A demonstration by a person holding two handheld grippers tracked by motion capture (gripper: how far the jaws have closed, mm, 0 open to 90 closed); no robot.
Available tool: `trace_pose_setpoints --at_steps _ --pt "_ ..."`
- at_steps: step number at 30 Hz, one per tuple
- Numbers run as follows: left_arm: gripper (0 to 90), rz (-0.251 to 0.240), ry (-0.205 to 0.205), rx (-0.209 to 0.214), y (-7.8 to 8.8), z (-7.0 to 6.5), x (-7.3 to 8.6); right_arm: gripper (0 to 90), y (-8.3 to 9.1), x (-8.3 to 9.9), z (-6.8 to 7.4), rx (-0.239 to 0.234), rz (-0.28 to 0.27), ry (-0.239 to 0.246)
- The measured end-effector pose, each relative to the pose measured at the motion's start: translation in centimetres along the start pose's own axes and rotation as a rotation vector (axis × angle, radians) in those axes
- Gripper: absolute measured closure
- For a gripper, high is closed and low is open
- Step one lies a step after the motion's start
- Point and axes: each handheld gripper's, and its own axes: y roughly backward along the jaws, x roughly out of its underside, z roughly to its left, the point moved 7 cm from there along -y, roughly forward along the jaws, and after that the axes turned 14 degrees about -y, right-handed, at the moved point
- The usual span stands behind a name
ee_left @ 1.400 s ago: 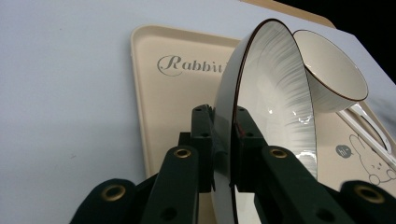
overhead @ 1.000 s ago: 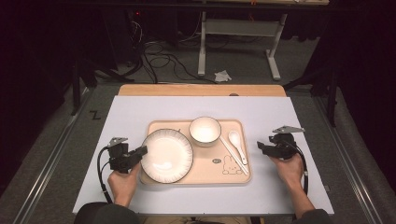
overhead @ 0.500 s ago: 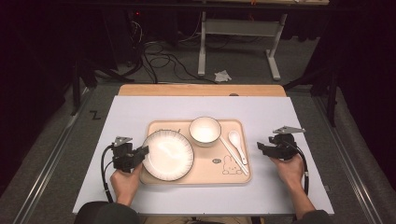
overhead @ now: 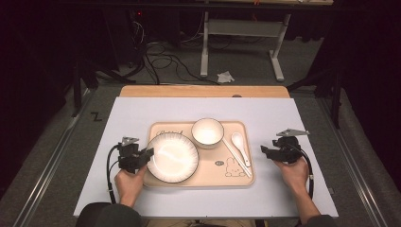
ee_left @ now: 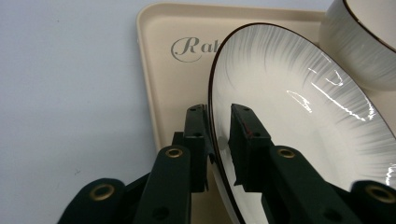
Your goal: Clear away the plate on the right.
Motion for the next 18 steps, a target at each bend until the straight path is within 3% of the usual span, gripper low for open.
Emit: trace_pose_setpoints --at_steps 18 --pt "70.0 0.079 -0.053 -0.017 -1.5 -0.2 0.3 41.9 0.5 0.3 -0.3 0.005 -0.001 -0.017"
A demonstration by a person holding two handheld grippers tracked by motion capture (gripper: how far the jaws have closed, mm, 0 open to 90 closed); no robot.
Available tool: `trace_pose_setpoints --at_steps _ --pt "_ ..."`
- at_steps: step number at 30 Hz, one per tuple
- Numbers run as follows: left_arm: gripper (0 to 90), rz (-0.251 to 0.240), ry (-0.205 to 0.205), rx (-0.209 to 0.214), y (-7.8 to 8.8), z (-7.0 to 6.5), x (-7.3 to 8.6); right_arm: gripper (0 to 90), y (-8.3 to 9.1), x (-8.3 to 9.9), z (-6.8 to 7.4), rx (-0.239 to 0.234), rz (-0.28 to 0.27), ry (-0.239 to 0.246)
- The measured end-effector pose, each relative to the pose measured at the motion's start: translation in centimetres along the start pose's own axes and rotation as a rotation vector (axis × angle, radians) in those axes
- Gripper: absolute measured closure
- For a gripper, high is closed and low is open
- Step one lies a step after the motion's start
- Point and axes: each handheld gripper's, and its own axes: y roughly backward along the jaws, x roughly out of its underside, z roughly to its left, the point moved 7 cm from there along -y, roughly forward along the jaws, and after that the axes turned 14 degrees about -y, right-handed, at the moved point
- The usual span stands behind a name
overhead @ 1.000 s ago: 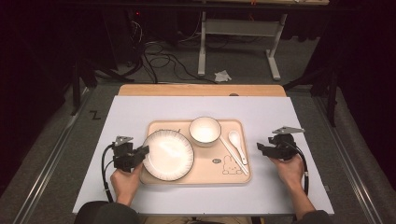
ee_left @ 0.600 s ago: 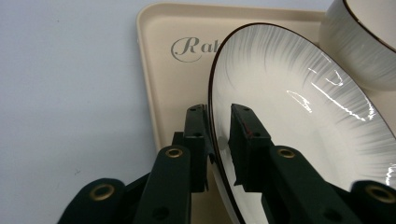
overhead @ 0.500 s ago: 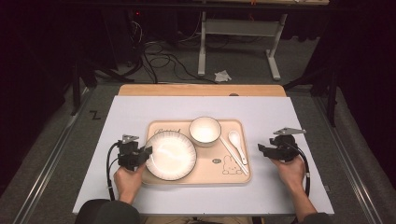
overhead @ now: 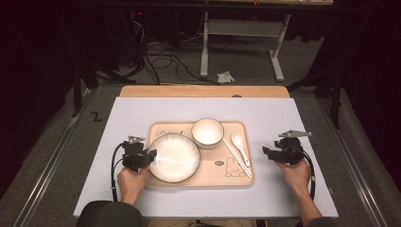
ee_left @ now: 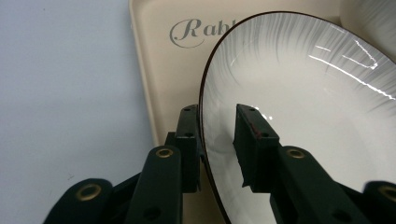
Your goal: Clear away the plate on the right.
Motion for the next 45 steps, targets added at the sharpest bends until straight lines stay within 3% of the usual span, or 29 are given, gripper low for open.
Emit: trace_pose_setpoints --at_steps 1,7,18,25,26,27,28,29,31,32,34,35,36,37,39,45 --pt "68.7 0.022 -0.019 -0.003 -0.2 -0.1 0.1 41.8 0.1 0.0 -0.1 0.001 -0.001 0.002" --pt "53.8 0.096 -0.024 0.007 -1.3 -0.4 0.4 41.6 0.4 0.4 -0.2 0.003 0.0 0.0" --pt "33.6 0.107 -0.013 0.016 -1.0 -0.9 0.1 41.0 1.2 0.7 -0.2 0.001 -0.009 -0.006" --pt "29.6 0.071 -0.035 -0.016 0.3 -0.9 -0.3 40.7 1.7 0.9 0.2 -0.001 -0.008 0.002" --pt "29.6 0.064 -0.048 -0.027 0.6 -1.0 -0.3 40.7 1.7 0.9 0.2 -0.001 -0.008 0.002" --pt "31.8 0.045 -0.087 -0.065 1.2 -1.1 -0.3 40.4 2.1 0.9 0.6 -0.013 -0.014 0.003" --pt "32.7 0.045 -0.087 -0.065 1.2 -1.1 -0.3 40.4 2.1 0.9 0.6 -0.013 -0.014 0.003" --pt "33.2 0.015 -0.112 -0.089 1.9 -1.4 -0.4 40.4 2.5 1.0 1.0 -0.035 -0.024 0.003" --pt "33.8 -0.004 -0.122 -0.09 2.2 -1.7 -0.4 40.5 2.9 1.2 1.5 -0.055 -0.03 0.01" --pt "34.4 -0.044 -0.147 -0.085 2.9 -2.3 -0.6 40.5 3.1 1.3 1.7 -0.064 -0.034 0.014" --pt "34.6 -0.058 -0.159 -0.079 3.1 -2.7 -0.6 40.6 3.3 1.4 2.0 -0.068 -0.034 0.017" --pt "34.5 -0.081 -0.168 -0.056 3.4 -3.3 -0.5 41.2 3.6 1.6 2.3 -0.081 -0.047 0.029" --pt "34.5 -0.081 -0.168 -0.056 3.4 -3.3 -0.5 41.2 3.6 1.6 2.3 -0.081 -0.047 0.029" --pt "34.3 -0.096 -0.164 -0.017 3.6 -3.9 -0.3 41.2 3.7 2.0 2.7 -0.104 -0.035 0.024" --pt "33.4 -0.104 -0.176 0.005 3.6 -4.4 -0.1 41.3 3.8 2.3 3.1 -0.115 -0.026 0.028" --pt "34.4 -0.118 -0.215 0.047 3.8 -5.8 0.1 41.3 3.9 2.8 4.3 -0.141 -0.018 0.061"
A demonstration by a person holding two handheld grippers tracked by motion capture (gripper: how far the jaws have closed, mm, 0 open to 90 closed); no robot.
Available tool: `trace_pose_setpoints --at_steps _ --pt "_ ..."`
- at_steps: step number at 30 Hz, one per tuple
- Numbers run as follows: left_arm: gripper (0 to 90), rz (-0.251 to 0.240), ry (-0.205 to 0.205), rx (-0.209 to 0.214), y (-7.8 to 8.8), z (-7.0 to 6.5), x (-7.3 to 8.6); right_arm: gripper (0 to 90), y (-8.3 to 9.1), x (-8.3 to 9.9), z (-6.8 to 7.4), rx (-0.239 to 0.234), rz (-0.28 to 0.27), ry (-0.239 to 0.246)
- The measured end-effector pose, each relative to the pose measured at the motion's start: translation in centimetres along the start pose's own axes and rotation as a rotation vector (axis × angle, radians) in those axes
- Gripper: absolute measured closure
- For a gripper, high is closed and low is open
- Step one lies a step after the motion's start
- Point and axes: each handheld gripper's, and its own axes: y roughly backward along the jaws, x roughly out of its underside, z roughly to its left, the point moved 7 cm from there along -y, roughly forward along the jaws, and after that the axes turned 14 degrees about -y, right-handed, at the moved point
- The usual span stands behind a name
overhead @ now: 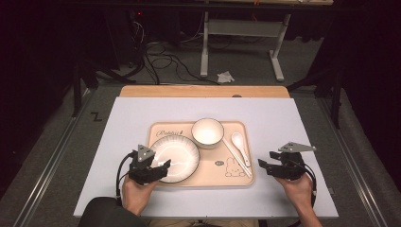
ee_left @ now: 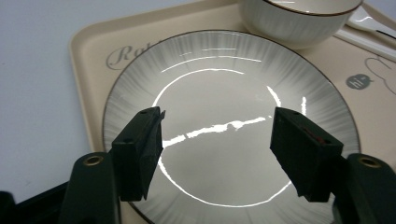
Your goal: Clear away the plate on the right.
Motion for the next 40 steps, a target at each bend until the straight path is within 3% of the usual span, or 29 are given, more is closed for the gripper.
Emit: trace_pose_setpoints --at_steps 8,16,32,40 --pt "34.0 -0.011 -0.043 0.051 0.0 -1.9 0.3 41.4 -0.7 0.8 1.1 -0.025 0.045 0.03" --pt "34.2 -0.011 -0.053 0.091 -0.3 -2.9 0.5 41.1 -1.2 1.1 1.8 -0.034 0.059 0.062" --pt "34.1 0.003 -0.083 0.102 -1.0 -3.9 0.5 39.8 -1.7 1.5 1.7 -0.061 0.095 0.074" --pt "32.5 -0.019 -0.06 0.091 -0.7 -2.9 0.3 39.8 -1.7 1.5 1.7 -0.07 0.098 0.075"
